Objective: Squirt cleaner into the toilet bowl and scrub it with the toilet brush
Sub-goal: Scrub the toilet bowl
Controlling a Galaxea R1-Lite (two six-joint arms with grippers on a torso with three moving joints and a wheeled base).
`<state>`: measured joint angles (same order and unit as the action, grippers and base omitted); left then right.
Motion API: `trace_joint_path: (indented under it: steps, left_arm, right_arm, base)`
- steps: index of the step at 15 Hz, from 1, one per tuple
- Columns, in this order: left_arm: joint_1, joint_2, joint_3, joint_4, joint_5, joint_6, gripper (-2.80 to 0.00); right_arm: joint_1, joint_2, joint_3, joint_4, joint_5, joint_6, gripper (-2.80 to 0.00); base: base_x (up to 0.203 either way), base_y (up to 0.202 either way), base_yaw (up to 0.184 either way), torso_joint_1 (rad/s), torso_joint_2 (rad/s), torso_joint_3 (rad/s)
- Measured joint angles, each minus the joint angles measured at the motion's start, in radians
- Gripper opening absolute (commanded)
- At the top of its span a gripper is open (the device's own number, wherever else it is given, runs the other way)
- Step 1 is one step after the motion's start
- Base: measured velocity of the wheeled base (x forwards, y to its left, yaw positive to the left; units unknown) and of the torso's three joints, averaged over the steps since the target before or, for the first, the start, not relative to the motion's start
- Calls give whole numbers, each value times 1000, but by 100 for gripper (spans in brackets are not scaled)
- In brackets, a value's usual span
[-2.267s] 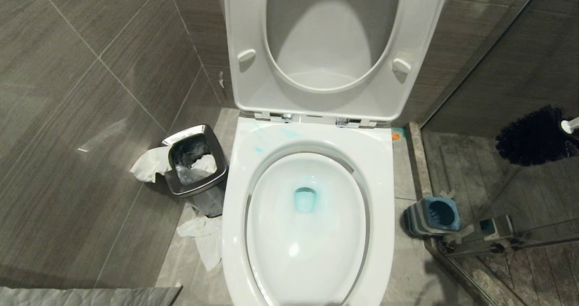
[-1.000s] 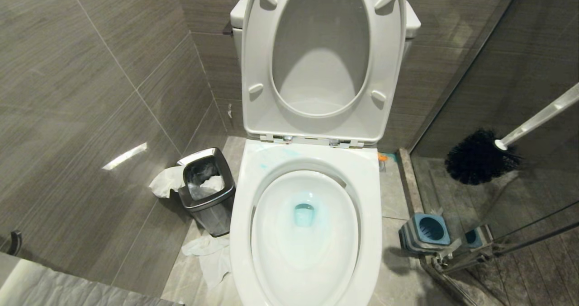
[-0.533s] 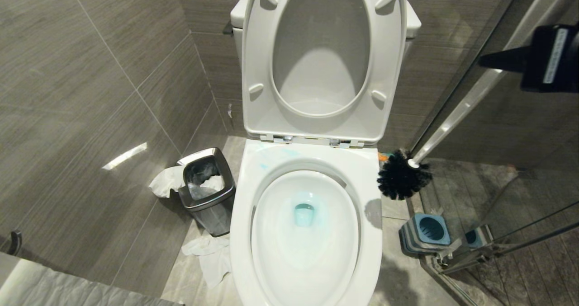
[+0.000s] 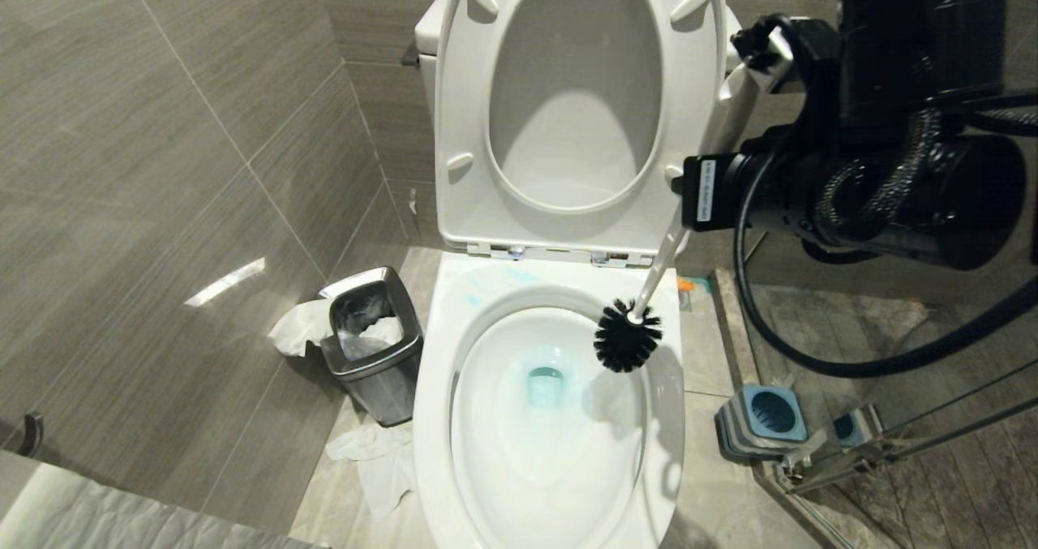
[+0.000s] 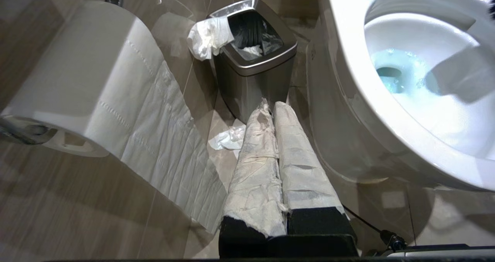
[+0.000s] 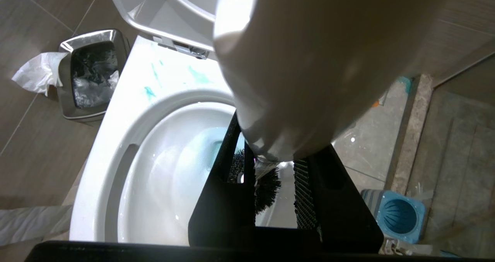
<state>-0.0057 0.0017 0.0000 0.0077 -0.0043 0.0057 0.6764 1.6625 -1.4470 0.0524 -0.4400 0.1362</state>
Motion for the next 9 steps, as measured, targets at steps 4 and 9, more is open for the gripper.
trace_joint_path:
  steps: [4,9]
  left_arm:
    - [0,0,0,0,0,-1,-280]
    - [0,0,0,0,0,0,-280]
  right_arm:
    - [1,105,-9,-63,-8,1,-280]
    - [3,176,-40,-70,-9,3,-280]
  base:
    - [0,0,0,4,1,186]
    - [0,0,0,1,4,202]
